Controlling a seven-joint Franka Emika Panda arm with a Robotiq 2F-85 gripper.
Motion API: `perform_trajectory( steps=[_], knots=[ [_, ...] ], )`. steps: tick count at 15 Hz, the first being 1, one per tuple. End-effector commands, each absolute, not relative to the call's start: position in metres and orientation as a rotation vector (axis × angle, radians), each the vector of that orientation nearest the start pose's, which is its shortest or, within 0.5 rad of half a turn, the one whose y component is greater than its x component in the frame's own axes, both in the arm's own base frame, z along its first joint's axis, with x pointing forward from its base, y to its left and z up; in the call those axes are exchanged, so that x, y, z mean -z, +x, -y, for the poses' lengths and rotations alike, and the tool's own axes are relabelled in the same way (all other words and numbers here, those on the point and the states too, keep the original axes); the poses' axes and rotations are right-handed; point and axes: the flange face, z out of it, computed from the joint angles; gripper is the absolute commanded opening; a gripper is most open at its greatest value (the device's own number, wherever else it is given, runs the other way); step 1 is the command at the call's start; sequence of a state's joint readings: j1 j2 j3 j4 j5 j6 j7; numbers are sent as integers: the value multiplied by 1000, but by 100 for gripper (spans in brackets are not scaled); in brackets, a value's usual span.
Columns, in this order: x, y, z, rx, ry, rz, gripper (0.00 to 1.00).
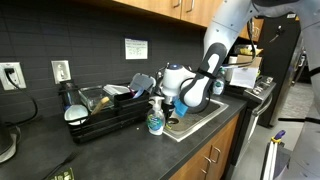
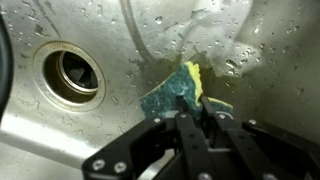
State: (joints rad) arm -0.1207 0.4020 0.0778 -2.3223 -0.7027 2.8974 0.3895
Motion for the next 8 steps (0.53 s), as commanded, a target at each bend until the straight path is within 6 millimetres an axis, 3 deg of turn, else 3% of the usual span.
perform_trajectory(
  steps=[1, 8],
  knots=[
    [-172, 531, -25, 321, -3265, 325, 4],
    [-169, 517, -17, 292, -3279, 220, 4]
  ],
)
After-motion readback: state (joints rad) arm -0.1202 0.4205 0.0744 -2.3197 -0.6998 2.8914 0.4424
